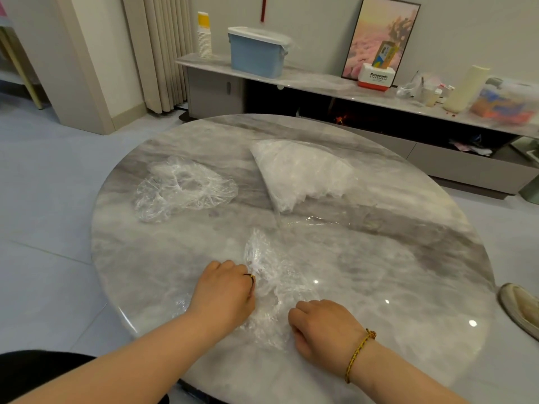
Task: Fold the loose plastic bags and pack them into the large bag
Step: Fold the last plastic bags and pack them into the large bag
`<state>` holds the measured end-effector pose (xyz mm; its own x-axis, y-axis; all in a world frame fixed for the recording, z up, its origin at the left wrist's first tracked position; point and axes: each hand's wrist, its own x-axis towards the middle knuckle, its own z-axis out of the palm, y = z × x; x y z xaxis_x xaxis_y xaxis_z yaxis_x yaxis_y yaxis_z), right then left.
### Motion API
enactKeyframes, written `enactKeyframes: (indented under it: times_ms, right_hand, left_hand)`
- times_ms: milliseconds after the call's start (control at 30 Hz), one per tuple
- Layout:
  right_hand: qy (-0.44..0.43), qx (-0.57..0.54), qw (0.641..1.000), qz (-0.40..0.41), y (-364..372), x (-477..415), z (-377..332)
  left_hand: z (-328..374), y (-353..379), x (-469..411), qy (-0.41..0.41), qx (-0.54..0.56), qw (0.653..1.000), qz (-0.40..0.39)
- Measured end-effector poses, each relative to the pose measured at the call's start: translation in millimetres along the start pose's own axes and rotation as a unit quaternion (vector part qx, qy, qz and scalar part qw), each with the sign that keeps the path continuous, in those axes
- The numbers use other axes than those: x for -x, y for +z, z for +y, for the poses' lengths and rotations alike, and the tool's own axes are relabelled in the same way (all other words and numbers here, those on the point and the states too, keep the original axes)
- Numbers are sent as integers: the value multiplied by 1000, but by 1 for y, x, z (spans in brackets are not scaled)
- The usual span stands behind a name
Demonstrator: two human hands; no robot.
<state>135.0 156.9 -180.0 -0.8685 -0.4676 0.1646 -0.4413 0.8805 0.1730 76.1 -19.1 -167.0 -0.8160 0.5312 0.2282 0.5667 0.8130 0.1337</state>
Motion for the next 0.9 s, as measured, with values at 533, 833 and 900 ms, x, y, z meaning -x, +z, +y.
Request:
enactKeyframes:
  times_ms: [533,833,900]
  right_hand:
    - [-11,-224,969,-105,-14,0,9]
    - [18,-149,985,-84,-10,-5,7]
    - [23,-91,994,-47,-9,-8,5]
  left_hand:
    - [-56,-13,16,-244,73,967,-2]
    - [-26,-3,34,160,83,980,-80]
    - [-25,-6,32,145,45,983,-105]
